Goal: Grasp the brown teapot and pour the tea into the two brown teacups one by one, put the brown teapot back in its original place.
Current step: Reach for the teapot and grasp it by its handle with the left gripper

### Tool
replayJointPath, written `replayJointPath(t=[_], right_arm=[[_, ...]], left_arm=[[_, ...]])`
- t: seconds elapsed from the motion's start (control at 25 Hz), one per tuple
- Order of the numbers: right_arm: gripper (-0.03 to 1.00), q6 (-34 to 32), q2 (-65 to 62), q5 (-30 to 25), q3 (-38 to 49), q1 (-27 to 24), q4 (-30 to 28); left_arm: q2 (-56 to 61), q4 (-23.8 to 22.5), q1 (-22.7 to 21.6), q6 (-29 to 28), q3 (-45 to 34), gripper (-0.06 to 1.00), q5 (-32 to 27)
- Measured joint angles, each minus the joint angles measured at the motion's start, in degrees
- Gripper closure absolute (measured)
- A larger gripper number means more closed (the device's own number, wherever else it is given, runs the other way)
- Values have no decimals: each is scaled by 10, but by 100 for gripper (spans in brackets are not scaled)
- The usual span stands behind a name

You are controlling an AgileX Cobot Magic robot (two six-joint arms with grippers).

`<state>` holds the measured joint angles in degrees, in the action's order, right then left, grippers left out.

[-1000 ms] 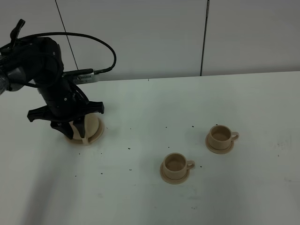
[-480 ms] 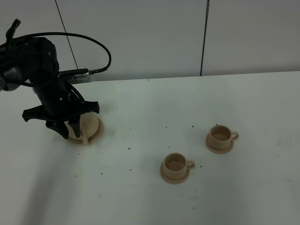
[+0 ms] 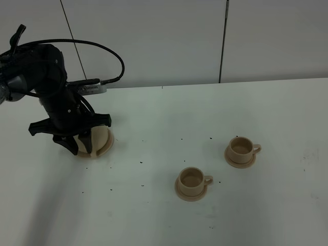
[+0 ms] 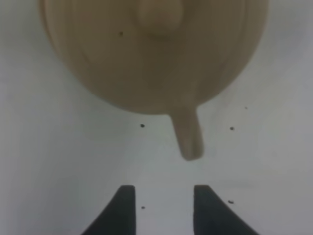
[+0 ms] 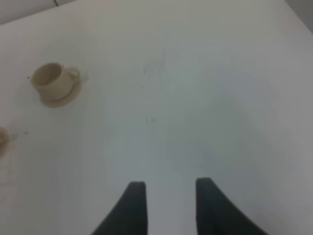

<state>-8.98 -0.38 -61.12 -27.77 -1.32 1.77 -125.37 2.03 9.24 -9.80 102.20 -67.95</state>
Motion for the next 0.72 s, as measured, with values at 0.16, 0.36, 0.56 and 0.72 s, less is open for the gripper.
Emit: replayJointPath(t=[0.16, 0.36, 0.56, 0.72], right_arm=[[73, 0, 0, 0, 0, 0, 0], [73, 0, 0, 0, 0, 0, 0], [73, 0, 0, 0, 0, 0, 0], [73, 0, 0, 0, 0, 0, 0]], left_arm=[[0, 7, 0, 6, 0, 48, 0], [0, 6, 0, 6, 0, 46, 6], [0, 4, 0, 6, 0, 46, 21], [-2, 3, -2, 3, 0, 46, 33]])
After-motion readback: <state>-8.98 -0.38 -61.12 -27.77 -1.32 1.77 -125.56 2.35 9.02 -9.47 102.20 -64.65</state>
